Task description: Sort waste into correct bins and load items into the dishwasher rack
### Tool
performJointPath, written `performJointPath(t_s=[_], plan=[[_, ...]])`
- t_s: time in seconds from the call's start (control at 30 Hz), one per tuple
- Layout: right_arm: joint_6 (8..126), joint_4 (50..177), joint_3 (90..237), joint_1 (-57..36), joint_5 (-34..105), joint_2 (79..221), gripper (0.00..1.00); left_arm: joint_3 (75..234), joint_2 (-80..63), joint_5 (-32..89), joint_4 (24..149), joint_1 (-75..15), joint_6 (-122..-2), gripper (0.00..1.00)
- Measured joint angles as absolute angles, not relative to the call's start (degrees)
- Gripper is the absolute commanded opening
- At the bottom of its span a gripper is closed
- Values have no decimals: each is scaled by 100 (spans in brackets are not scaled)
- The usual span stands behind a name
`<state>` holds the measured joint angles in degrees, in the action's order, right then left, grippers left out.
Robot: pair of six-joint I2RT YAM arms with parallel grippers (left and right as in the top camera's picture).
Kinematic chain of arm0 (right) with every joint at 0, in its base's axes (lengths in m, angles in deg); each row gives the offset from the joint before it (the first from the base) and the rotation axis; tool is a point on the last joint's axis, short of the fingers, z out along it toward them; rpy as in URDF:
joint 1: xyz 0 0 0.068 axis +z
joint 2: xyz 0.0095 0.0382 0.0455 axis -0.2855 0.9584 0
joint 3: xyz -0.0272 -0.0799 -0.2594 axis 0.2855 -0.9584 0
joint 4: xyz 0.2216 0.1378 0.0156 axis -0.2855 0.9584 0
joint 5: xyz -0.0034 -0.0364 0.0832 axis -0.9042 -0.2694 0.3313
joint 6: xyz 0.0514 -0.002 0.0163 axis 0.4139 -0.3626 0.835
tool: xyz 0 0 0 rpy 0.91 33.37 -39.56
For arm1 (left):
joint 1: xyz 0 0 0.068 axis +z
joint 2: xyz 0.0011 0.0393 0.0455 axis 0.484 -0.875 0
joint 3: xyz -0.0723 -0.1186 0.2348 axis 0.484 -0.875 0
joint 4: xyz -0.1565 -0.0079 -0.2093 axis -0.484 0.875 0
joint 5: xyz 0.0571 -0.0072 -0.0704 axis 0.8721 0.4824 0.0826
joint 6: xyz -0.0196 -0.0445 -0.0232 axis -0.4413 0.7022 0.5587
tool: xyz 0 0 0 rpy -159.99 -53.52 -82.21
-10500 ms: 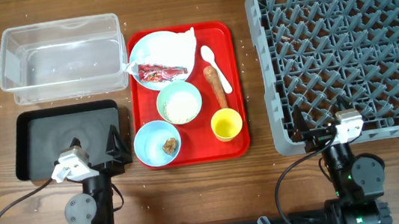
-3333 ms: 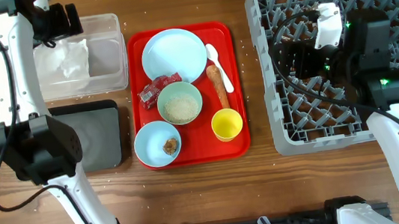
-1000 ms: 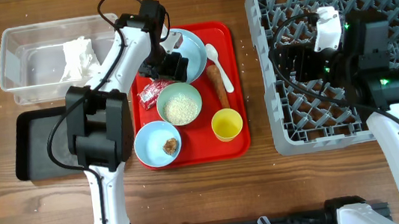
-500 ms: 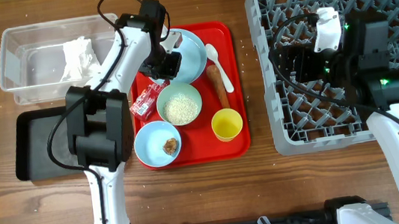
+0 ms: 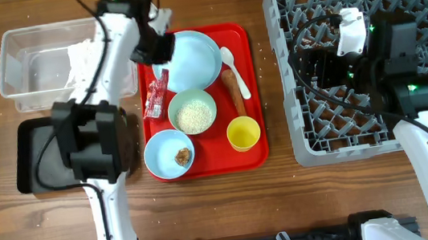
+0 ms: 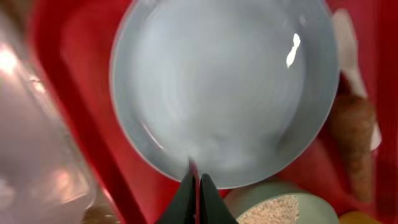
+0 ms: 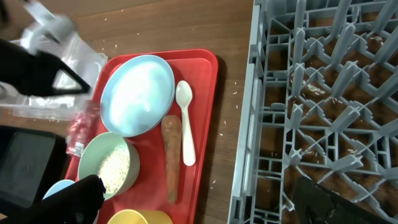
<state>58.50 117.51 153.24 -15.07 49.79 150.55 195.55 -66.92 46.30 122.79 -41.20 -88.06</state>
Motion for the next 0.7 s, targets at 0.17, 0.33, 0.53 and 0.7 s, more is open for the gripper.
performJointPath(t_s=[0.17,0.33,0.53,0.7], plan=[[5850,11742,15324,-1507,4979,15055,100,20036,-6331,4649,12334,-4048,-8780,4],[5850,11727,15324,-1507,4979,15055,100,20222,-5868,4647,12504,-3923,-8754,36],[5850,11727,15324,-1507,4979,15055,100,20122,-5846,4512,13361,-3595,-8638,66],[5850,11727,15322,-1507,4977,15055,100,19129,-6032,4378,13079,-3685,-8203,67]])
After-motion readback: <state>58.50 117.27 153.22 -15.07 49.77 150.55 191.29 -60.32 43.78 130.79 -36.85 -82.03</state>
